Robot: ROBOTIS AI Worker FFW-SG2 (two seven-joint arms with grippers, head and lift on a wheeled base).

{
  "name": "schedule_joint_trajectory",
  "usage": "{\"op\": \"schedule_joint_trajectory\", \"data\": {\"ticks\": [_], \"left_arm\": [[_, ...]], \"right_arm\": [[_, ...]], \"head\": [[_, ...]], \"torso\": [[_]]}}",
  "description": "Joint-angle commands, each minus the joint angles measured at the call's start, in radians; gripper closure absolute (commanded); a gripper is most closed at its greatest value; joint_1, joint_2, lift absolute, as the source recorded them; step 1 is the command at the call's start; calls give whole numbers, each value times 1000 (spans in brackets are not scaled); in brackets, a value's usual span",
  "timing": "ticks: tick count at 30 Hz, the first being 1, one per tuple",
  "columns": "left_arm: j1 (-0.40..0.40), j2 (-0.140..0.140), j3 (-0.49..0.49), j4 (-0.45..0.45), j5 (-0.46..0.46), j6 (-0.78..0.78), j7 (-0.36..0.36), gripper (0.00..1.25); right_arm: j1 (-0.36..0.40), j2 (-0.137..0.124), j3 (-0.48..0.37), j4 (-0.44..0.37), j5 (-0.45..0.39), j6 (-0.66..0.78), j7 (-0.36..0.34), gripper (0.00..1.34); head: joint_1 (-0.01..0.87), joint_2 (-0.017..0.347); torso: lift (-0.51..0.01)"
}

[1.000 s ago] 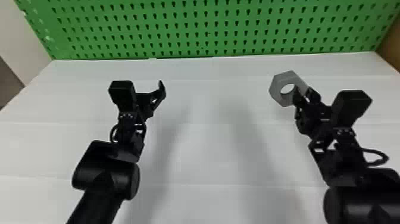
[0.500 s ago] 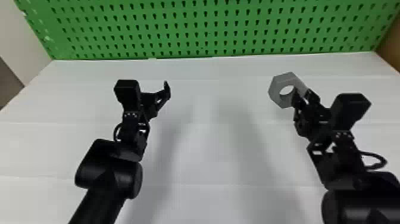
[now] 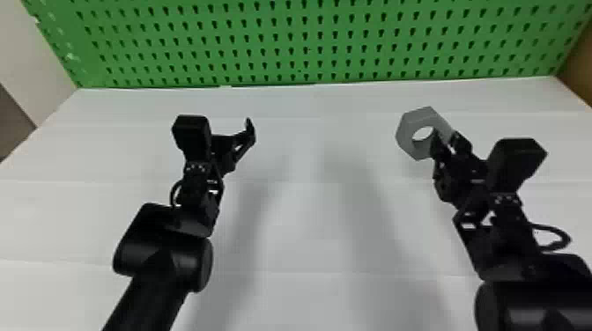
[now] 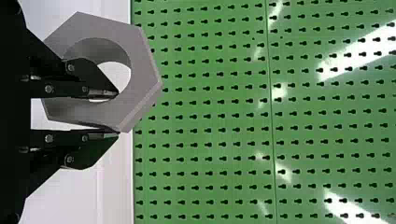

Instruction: Pick up the hex nut

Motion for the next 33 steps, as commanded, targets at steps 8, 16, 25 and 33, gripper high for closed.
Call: {"op": "schedule_joint_trajectory", "data": {"ticks": [8,16,25,33], "left_arm": [[-3,-2,-2,0,-2,0,0,88],[-3,-2,-2,0,-7,0,0,90],[-7,-3,3,3,-9,0,0,88],[-12,-5,1,5,-12,0,0,88]], "right_arm": [[-2,-5,6,0,10,0,-1,1082],[-3,-9,4,0,12,0,0,1081],[-9,-15,12,0,15,2,0,1081],[-12,-18,14,2,16,5,0,1081]], "head": [[785,149],[785,149],[785,149],[785,149]], "torso": [[-90],[-90],[-90],[-90]]}}
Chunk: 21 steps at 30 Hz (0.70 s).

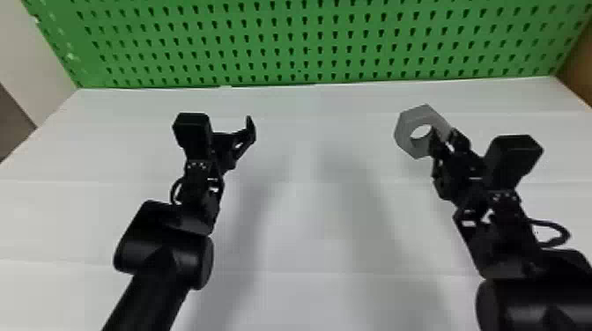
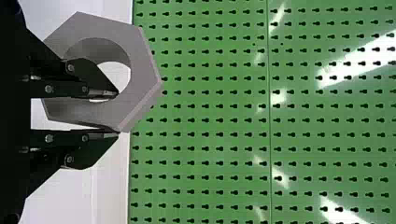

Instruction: Pick up the hex nut

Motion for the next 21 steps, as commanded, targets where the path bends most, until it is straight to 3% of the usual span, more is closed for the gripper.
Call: {"op": "schedule_joint_trajectory", "data": {"ticks": [1,21], "left_arm": [[-1,0,1,0,-1,0,0,90],[4,0,-2,0,-1,-2,0,90]], "right_arm": [[-2,-1,1,2,0,1,0,1081],[1,-2,-2,2,2,5,0,1081]], "head": [[785,149],[785,149]], "torso": [[-90],[-90]]}}
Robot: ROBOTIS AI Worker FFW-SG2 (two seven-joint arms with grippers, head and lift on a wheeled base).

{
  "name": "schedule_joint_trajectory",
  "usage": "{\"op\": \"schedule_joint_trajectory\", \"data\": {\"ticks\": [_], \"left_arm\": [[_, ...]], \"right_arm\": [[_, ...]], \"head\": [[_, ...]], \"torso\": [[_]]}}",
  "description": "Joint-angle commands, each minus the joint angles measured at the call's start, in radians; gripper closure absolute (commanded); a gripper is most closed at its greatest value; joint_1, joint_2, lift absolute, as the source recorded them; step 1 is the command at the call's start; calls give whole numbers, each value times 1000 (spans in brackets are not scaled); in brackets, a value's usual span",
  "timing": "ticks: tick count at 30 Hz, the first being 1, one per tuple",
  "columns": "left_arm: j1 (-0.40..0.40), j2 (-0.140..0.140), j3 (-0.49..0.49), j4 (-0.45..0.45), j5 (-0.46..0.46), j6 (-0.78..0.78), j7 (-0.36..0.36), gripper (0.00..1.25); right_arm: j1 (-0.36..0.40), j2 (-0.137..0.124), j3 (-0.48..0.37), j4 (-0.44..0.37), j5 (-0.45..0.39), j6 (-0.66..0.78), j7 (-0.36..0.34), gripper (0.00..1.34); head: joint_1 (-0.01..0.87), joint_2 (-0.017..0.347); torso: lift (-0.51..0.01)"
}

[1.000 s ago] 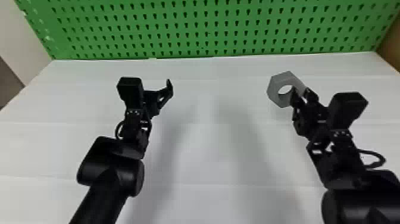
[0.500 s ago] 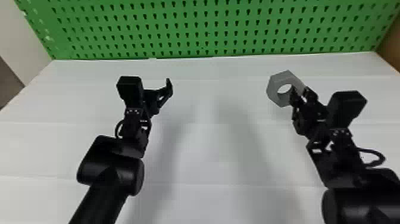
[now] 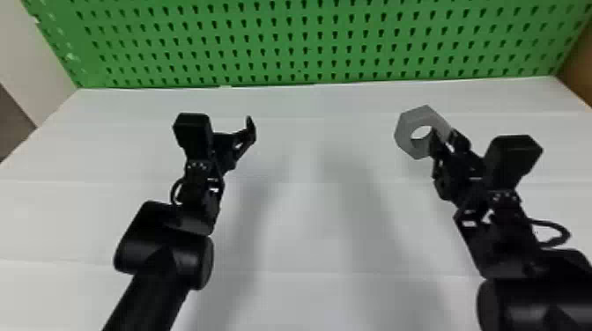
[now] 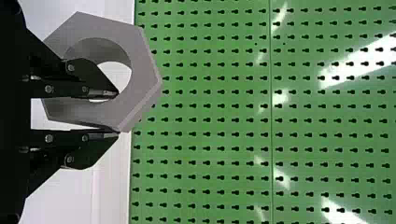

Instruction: Pick up the hex nut

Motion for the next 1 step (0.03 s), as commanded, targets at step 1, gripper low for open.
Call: {"op": "schedule_joint_trajectory", "data": {"ticks": [1], "left_arm": [[2,0,-1,0,0,0,0,88]], "right_arm": [[1,0,0,0,-1,0,0,1081]], "head": [[785,149]], "torso": [[-90]]}}
